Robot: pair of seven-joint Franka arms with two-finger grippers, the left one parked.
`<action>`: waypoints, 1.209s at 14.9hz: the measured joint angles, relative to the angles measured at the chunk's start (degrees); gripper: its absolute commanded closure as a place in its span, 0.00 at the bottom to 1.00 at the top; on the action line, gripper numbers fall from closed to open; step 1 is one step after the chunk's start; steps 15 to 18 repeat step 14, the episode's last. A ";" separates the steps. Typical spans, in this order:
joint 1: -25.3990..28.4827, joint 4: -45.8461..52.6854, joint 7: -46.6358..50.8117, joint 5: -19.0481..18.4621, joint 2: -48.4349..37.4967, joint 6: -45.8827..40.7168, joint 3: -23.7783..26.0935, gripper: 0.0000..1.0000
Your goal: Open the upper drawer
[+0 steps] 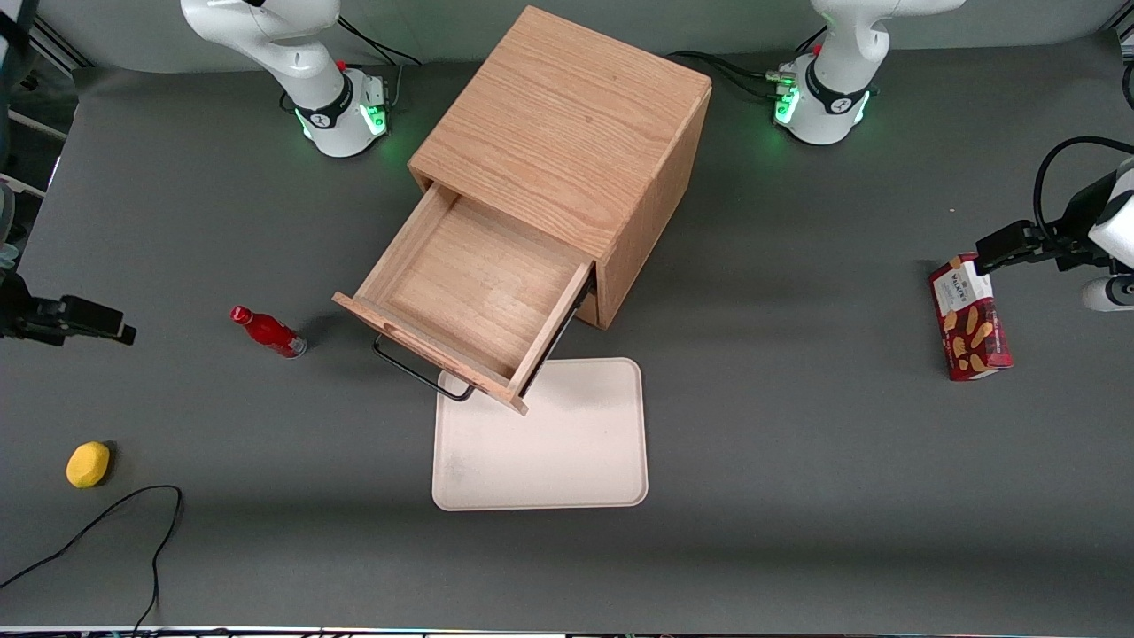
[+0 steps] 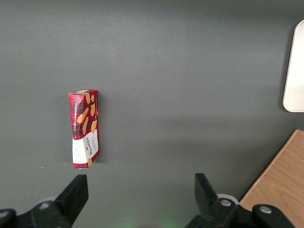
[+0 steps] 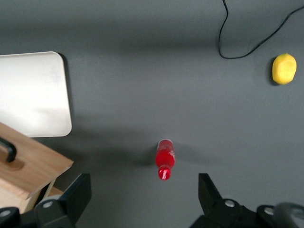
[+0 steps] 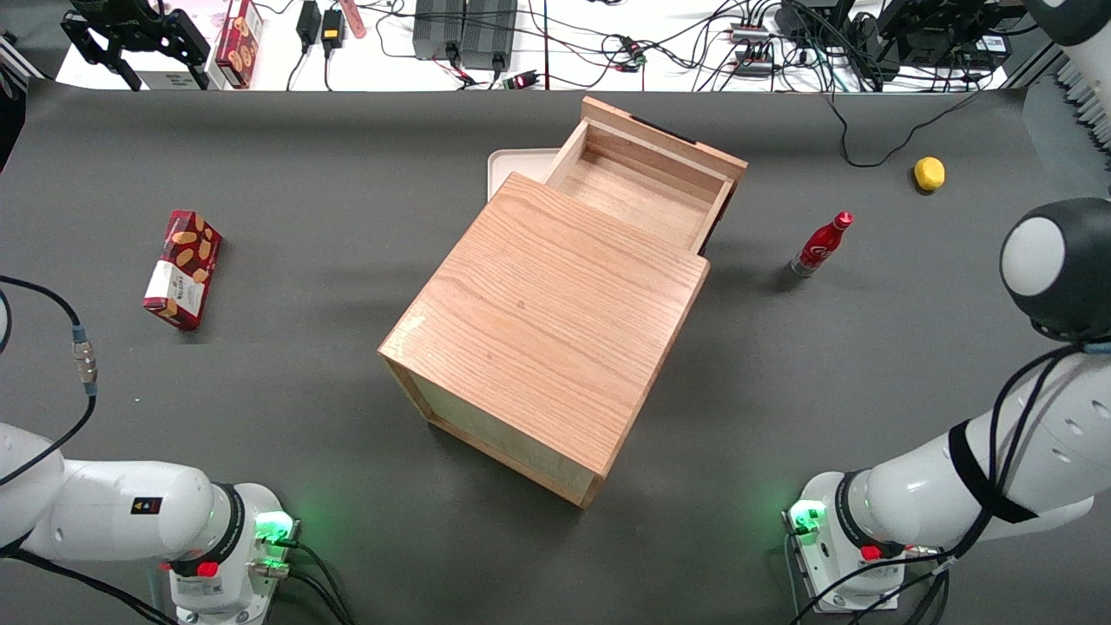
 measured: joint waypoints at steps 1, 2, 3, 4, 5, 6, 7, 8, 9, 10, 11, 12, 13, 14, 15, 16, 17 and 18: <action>0.37 -1.41 0.93 -0.45 -1.57 -0.14 -0.02 0.00; 0.67 -3.19 1.94 -1.17 -3.26 -0.17 -0.02 0.00; 1.07 -5.36 3.20 -2.05 -5.09 -0.16 0.00 0.00; 1.71 -7.97 4.75 -3.16 -7.09 0.14 0.10 0.00; 2.38 -10.98 6.02 -4.34 -9.15 1.31 0.43 0.00; 2.85 -14.35 6.75 -5.34 -11.21 3.31 1.05 0.00; 3.06 -17.85 7.18 -6.48 -13.15 5.56 1.98 0.00; 3.10 -20.70 7.49 -7.50 -14.64 7.19 3.17 0.00; 3.13 -22.63 7.83 -8.11 -15.66 8.21 4.39 0.00; 3.16 -23.36 8.15 -8.34 -16.13 8.73 5.23 0.00; 3.18 -23.34 8.34 -8.39 -16.22 8.88 5.61 0.00; 3.17 -23.26 8.35 -8.40 -16.22 8.94 5.69 0.00; 3.13 -23.21 8.35 -8.40 -16.23 8.97 5.67 0.00; 3.07 -23.17 8.35 -8.40 -16.23 8.97 5.65 0.00; 3.07 -23.17 8.35 -8.40 -16.23 8.97 5.65 0.00; 3.07 -23.17 8.35 -8.40 -16.23 8.97 5.65 0.00; 3.07 -23.17 8.35 -8.40 -16.23 8.97 5.65 0.00; 3.07 -23.17 8.35 -8.40 -16.23 8.97 5.65 0.00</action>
